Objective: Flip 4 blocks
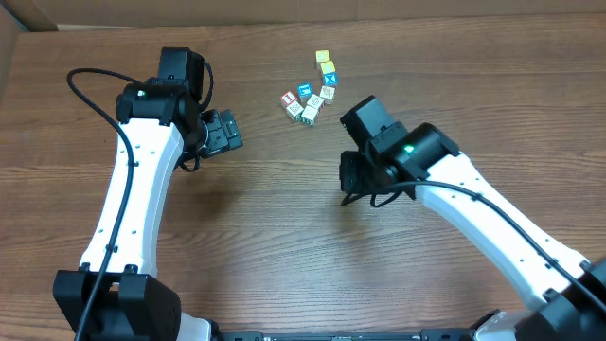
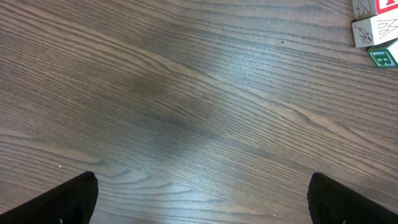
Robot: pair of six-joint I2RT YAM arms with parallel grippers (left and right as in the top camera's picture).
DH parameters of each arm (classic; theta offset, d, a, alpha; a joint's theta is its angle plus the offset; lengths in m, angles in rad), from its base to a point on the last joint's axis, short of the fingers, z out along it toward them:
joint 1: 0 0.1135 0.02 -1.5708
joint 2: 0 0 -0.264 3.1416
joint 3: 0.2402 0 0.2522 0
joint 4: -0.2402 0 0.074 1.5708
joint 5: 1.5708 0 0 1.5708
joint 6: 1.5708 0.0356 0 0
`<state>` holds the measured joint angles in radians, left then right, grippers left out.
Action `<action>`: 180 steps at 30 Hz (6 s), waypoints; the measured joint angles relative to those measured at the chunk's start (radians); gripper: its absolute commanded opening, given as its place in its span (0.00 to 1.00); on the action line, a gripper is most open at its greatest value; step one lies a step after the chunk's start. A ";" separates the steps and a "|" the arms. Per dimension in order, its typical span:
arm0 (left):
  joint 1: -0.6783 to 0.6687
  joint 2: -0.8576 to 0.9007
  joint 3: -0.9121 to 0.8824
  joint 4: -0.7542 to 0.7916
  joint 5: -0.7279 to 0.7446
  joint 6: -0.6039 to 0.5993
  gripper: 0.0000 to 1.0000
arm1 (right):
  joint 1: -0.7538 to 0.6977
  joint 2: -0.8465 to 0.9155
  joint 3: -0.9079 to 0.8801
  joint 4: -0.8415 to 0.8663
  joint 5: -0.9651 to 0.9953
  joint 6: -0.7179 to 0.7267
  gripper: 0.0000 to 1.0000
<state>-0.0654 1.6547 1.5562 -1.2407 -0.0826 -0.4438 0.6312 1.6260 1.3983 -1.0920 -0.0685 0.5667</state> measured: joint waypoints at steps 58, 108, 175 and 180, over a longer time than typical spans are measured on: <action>0.000 0.000 0.000 0.000 0.000 0.000 1.00 | 0.271 0.220 -0.195 0.293 0.118 0.195 0.53; 0.000 0.000 0.000 0.000 0.000 0.000 1.00 | 0.204 0.251 -0.088 0.126 0.129 0.200 0.22; 0.000 0.000 0.000 0.000 0.000 0.000 1.00 | -0.325 0.253 0.159 0.157 0.109 -0.036 1.00; 0.000 0.000 -0.002 0.082 0.000 -0.003 1.00 | -0.418 0.253 0.159 0.159 0.101 -0.040 1.00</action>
<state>-0.0654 1.6547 1.5547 -1.1587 -0.0822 -0.4465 0.2134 1.8793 1.5578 -0.9333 0.0330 0.5262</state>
